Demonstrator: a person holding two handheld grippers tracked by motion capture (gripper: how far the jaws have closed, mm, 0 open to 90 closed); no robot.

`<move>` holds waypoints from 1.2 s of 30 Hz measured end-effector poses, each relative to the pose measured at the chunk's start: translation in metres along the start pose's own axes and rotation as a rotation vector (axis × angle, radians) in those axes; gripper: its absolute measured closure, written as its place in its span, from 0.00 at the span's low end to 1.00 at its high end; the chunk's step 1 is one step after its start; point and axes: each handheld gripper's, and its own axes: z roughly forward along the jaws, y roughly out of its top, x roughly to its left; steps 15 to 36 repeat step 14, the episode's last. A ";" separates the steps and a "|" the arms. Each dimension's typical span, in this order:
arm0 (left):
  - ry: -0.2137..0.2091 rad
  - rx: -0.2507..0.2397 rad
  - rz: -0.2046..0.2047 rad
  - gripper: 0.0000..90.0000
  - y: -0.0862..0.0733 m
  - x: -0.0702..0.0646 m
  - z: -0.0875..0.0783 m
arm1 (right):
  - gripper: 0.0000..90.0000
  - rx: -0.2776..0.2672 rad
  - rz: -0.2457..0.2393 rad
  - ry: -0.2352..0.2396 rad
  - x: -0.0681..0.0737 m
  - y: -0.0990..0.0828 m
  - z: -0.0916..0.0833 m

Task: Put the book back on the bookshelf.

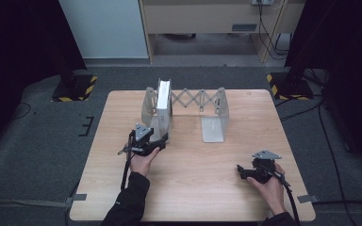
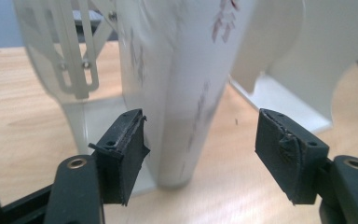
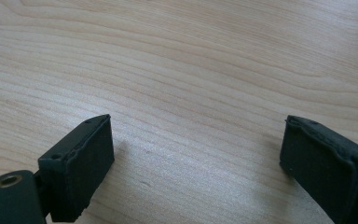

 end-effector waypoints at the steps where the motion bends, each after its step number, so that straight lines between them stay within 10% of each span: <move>1: -0.009 0.011 -0.004 0.35 -0.003 0.001 -0.005 | 0.11 0.000 0.000 0.001 0.000 0.000 0.000; 14: -0.009 0.149 -0.020 0.30 -0.051 0.029 -0.049 | 0.07 0.008 0.014 -0.006 0.000 0.000 0.001; 36: -0.009 0.149 -0.020 0.30 -0.051 0.029 -0.049 | 0.07 0.008 0.014 -0.006 0.000 0.000 0.001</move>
